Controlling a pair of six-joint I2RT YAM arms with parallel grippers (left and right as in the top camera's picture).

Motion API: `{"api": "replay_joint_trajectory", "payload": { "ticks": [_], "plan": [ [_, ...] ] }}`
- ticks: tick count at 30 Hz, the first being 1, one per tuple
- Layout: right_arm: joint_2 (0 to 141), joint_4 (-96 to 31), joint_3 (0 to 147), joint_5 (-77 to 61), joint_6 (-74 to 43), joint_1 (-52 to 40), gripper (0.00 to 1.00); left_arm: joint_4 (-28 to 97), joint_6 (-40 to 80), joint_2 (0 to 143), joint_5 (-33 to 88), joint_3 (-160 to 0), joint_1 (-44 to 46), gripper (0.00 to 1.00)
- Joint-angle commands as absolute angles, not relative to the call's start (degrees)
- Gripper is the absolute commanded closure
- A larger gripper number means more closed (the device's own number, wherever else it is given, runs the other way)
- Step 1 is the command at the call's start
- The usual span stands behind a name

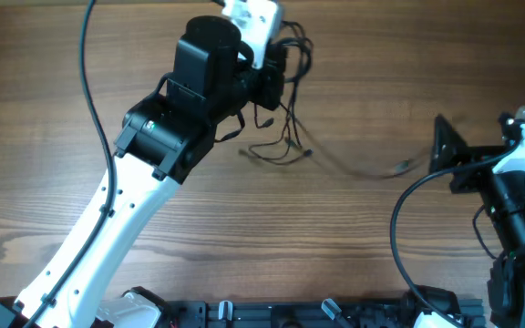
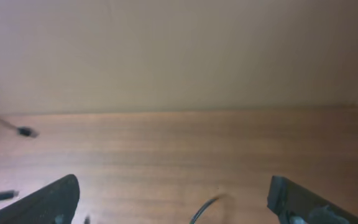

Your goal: Untangle cables

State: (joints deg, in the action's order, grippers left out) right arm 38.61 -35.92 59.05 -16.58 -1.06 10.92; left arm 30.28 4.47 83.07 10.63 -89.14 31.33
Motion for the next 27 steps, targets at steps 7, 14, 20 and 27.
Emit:
{"api": "replay_joint_trajectory", "payload": {
  "ticks": [7, 14, 20, 27],
  "plan": [
    [38.0, -37.3, 59.2, -34.6, 6.0, 11.1, 0.0, 27.4, 0.0, 83.3, 27.9, -90.0, 31.0, 0.96],
    [38.0, -36.9, 59.2, -50.0, 10.6, 11.1, 0.0, 26.2, 0.0, 83.3, 38.0, -90.0, 31.2, 0.96],
    [38.0, -35.5, 59.2, -58.4, 10.8, 11.1, 0.0, 25.2, 0.0, 83.3, 40.1, -90.0, 33.4, 0.96],
    [38.2, -33.5, 59.2, -62.0, 10.3, 11.1, 0.0, 24.2, 0.0, 83.3, 40.1, -90.0, 38.6, 0.96]
  ]
}}
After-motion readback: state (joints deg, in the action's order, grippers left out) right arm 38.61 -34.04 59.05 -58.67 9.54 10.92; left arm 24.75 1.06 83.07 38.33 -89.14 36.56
